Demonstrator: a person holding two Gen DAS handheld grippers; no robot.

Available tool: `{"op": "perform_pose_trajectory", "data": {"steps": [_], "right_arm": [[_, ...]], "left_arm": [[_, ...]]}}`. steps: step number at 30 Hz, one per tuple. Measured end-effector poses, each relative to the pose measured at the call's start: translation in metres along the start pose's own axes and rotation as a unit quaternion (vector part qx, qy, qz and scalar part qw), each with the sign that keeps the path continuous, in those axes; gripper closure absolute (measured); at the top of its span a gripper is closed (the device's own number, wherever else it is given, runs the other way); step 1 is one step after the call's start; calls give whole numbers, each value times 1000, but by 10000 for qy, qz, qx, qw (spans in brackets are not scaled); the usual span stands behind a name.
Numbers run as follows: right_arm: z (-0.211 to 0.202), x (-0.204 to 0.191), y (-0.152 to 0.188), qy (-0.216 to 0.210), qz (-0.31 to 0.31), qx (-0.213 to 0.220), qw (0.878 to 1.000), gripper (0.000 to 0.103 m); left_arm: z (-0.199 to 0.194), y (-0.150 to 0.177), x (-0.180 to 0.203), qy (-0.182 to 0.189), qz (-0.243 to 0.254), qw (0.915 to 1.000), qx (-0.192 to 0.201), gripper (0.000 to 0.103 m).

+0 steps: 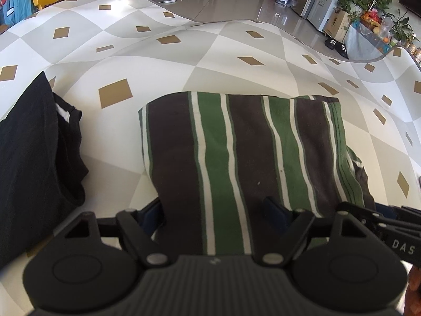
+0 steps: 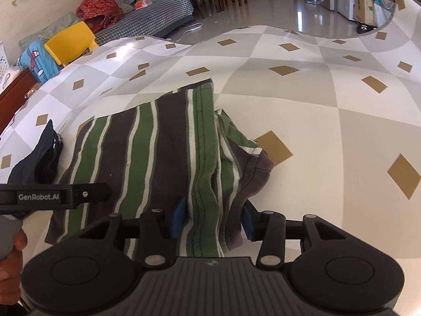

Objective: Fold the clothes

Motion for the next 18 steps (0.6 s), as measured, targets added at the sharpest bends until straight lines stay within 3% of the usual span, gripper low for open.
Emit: {"op": "perform_pose_trajectory", "data": {"steps": [4,8,14,17,18], "right_arm": [[1,3,-1,25,77,94,9999,55],[4,-1,-1,71,-68,190,9998,53],[10,-12,-2,188,-332,273,9989,47],[12,-16,-2,160,-454,274,9985,55],[12,-17,-3,103,-451,275,9986,62]], "left_arm": [[1,0,-5,-250,-41,9997,36,10],[4,-1,-5,-340,30,9994,113,11],[4,-2,2,-246,133,9993,244,31],[4,-3,3,-191,97,9994,282,37],[3,-3,3,-169,71,9994,285,42]]}}
Point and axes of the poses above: each gripper's, at about its wrist camera, not at the fingertips, and z roughly the way its jaws point, x to its right, y to its underside, the point moved 1 cm from there along z, roughly the way its jaws point, and after that the axes turned 2 degrees about x, right-handed, at the moved point
